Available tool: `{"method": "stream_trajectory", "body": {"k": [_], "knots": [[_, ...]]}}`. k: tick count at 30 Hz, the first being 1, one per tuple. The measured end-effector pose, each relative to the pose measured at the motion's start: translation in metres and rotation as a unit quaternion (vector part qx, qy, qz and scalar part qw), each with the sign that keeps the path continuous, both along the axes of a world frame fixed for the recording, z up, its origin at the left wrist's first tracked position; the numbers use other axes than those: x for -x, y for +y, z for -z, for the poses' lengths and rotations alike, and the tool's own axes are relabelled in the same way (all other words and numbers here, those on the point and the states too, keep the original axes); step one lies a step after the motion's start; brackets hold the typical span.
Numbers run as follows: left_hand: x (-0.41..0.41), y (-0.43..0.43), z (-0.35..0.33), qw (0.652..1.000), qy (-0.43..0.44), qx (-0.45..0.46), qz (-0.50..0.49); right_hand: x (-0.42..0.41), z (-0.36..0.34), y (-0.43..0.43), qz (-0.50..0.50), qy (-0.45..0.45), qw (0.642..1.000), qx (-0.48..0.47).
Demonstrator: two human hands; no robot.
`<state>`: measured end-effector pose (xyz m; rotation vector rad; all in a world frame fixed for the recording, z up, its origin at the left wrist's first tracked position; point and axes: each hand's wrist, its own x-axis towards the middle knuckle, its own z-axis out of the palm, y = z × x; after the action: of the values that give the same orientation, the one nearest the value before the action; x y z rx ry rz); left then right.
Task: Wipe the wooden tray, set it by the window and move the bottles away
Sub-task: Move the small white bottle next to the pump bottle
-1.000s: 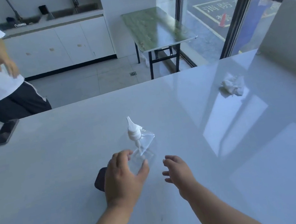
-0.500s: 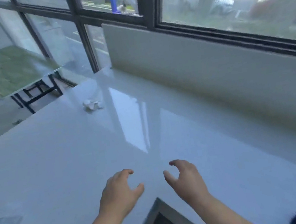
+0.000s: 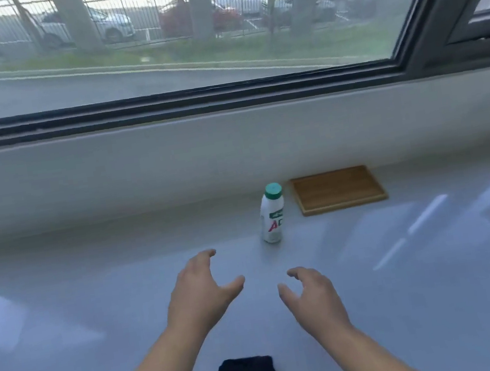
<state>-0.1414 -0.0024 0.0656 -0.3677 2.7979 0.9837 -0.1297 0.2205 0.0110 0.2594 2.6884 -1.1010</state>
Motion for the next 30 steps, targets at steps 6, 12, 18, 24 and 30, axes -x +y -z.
{"method": "stream_trajectory", "body": {"k": [6, 12, 18, 24, 30], "knots": [[0.092, 0.088, -0.002, 1.0, 0.009, 0.007, 0.017, 0.069, 0.01, 0.05, 0.038, -0.015, 0.999, 0.032], [0.147, 0.12, 0.005, 0.999, -0.011, -0.019, -0.029, 0.121, 0.015, 0.041, 0.063, -0.09, 0.979, 0.172], [0.164, 0.124, 0.017, 0.999, -0.017, -0.023, -0.021, 0.148, 0.023, 0.024, 0.121, -0.176, 0.932, 0.292], [0.15, 0.108, 0.019, 0.998, 0.024, -0.049, -0.038, 0.149, 0.03, 0.011, 0.208, -0.199, 0.877, 0.386], [0.097, 0.048, 0.009, 0.99, 0.038, -0.093, -0.097, 0.122, 0.028, -0.044, 0.18, -0.2, 0.869, 0.415]]}}
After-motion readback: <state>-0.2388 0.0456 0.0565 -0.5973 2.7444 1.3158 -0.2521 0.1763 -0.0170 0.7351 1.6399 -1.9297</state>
